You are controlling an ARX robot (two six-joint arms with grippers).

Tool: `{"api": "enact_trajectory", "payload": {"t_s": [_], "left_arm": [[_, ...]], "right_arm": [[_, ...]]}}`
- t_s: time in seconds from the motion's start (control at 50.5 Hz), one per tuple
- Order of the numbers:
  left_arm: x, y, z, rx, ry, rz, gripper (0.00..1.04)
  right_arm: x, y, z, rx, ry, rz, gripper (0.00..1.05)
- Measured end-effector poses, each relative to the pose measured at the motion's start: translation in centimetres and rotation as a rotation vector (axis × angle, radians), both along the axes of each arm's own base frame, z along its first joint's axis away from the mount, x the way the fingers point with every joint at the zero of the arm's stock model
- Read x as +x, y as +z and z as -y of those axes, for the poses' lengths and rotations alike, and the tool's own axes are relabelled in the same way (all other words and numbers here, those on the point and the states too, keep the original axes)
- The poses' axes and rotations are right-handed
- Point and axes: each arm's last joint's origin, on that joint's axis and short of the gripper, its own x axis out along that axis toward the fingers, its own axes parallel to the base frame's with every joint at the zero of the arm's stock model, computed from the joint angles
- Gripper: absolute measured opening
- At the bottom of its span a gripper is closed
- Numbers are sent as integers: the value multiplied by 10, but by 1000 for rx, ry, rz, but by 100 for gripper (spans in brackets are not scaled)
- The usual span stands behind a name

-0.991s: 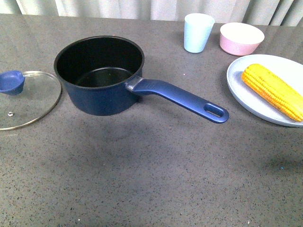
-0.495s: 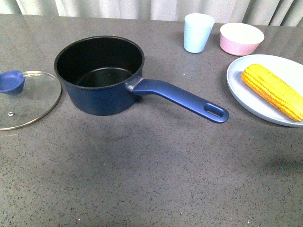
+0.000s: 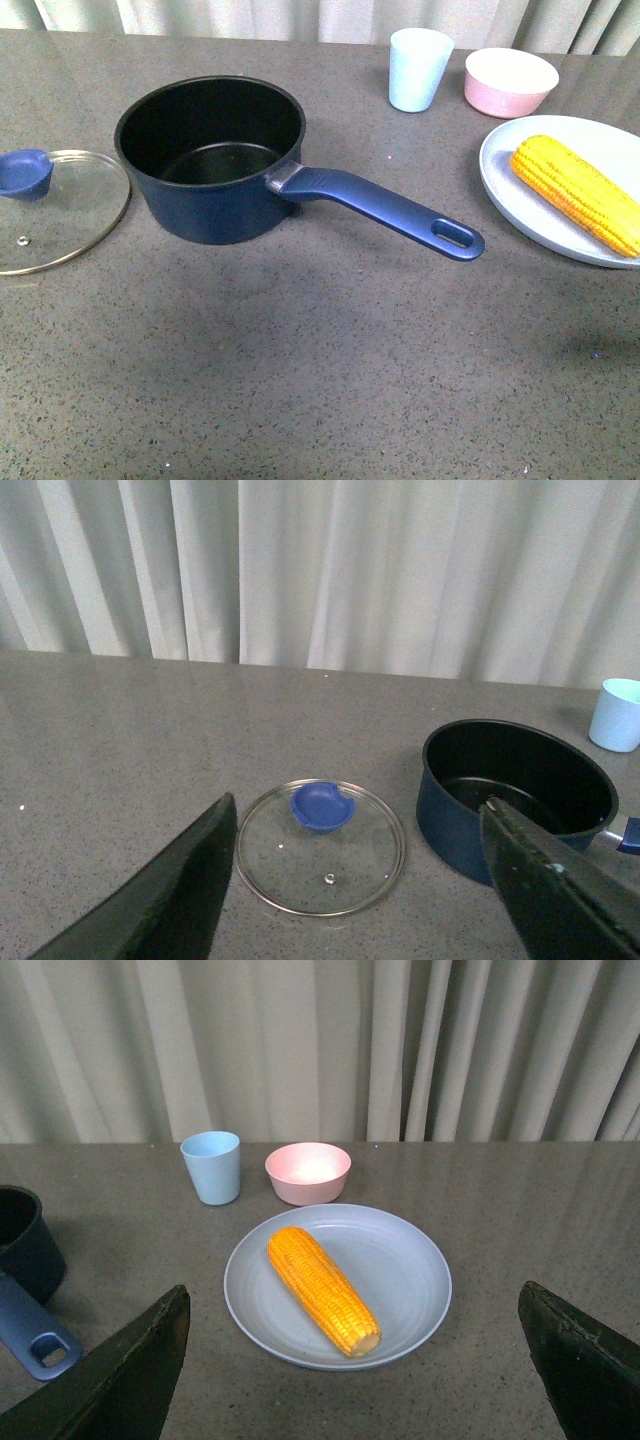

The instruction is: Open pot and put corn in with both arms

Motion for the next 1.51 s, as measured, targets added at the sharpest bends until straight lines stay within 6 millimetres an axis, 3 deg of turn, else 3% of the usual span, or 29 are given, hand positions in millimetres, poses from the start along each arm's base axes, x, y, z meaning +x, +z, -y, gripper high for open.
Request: {"api": "enact_trajectory", "payload": {"t_s": [0.119, 0.297, 0.396, 0.495, 0.614, 0.713, 0.872, 1.01, 1.268, 1.506], "left_arm": [[0, 0, 0, 0, 0, 0, 97], [0, 0, 0, 2, 0, 0, 96], [0, 0, 0, 2, -1, 0, 96], [0, 0, 0, 2, 0, 0, 96], [0, 0, 0, 3, 0, 0, 96], [0, 0, 0, 2, 0, 0, 96], [0, 0, 0, 3, 0, 0, 96], [0, 0, 0, 3, 0, 0, 96], [0, 0, 0, 3, 0, 0, 96], [0, 0, 0, 3, 0, 0, 96]], "right_arm": [[0, 0, 0, 0, 0, 0, 96], [0, 0, 0, 1, 6, -4, 96], [3, -3, 3, 235, 143, -403, 96], [15, 7, 12, 312, 117, -453, 96], [48, 39, 27, 181, 141, -345, 96], [91, 43, 35, 45, 183, -335, 96], [176, 16, 40, -143, 244, -470, 96], [226, -15, 29, -211, 310, -576, 96], [263, -48, 11, -250, 348, -661, 96], [276, -65, 13, -261, 329, -707, 96]]}}
